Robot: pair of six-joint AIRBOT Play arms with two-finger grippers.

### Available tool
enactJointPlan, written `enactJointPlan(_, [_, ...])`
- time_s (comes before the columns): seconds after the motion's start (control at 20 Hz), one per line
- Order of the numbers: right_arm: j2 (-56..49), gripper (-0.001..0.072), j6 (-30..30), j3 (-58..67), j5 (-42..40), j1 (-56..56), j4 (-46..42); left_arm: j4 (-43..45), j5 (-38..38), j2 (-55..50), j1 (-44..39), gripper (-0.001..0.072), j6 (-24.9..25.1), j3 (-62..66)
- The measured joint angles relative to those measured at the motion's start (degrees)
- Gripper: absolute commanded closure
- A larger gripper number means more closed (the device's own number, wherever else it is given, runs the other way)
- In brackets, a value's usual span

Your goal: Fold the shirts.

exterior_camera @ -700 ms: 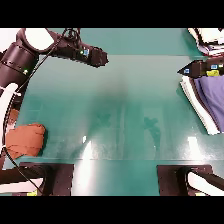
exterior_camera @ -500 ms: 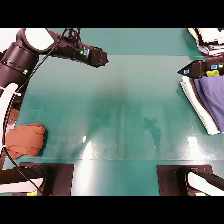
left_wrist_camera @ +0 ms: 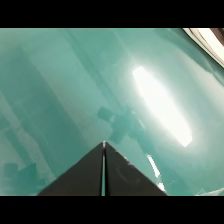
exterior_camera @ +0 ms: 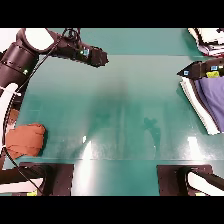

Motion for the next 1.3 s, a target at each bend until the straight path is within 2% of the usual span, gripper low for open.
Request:
enactJointPlan(0.2, [0.0, 0.0695, 0.09, 0.0, 1.44, 0.0, 0.02, 0.02, 0.17, 0.98, 1.03, 0.0679, 0.0, 0.13])
enactJointPlan(0.3, [0.0, 0.0695, 0.13, 0.0, 1.99, 0.0, 0.04, 1.57, -4.98, 3.23, 3.04, 0.0679, 0.22, 0.02])
enactJointPlan(0.45, [0.0, 0.0695, 0.13, 0.0, 2.4, 0.0, 0.04, 8.57, -16.06, 9.46, 7.43, 0.0678, 0.74, -3.1])
enactJointPlan(0.7, [0.0, 0.0695, 0.11, 0.0, 2.64, 0.02, 0.07, 22.32, -25.73, 24.79, 16.28, 0.0676, -0.57, -19.08])
enactJointPlan(0.75, [0.0, 0.0695, 0.09, 0.0, 2.71, 0.0, 0.07, 24.57, -27.04, 27.45, 18.21, 0.061, -0.81, -22.73])
enactJointPlan(0.8, [0.0, 0.0695, 0.09, 0.0, 2.71, 0.02, 0.07, 26.49, -28.61, 29.38, 19.91, 0.0327, -0.98, -25.86])
enactJointPlan(0.85, [0.0, 0.0695, 0.09, 0.0, 2.71, 0.02, 0.07, 28.17, -29.88, 31.06, 21.7, 0.0097, -1.2, -29.09])
enactJointPlan(1.05, [0.0, 0.0695, 0.04, 0.0, 2.67, 0.02, 0.04, 32.24, -30.97, 33.9, 27.56, 0.0086, -1.53, -40.79])
enactJointPlan(1.3, [0.0, 0.0695, 0.02, 0.0, 2.58, 0.02, 0.04, 36.48, -26.71, 34.77, 31.58, 0.0086, -1.81, -54.12])
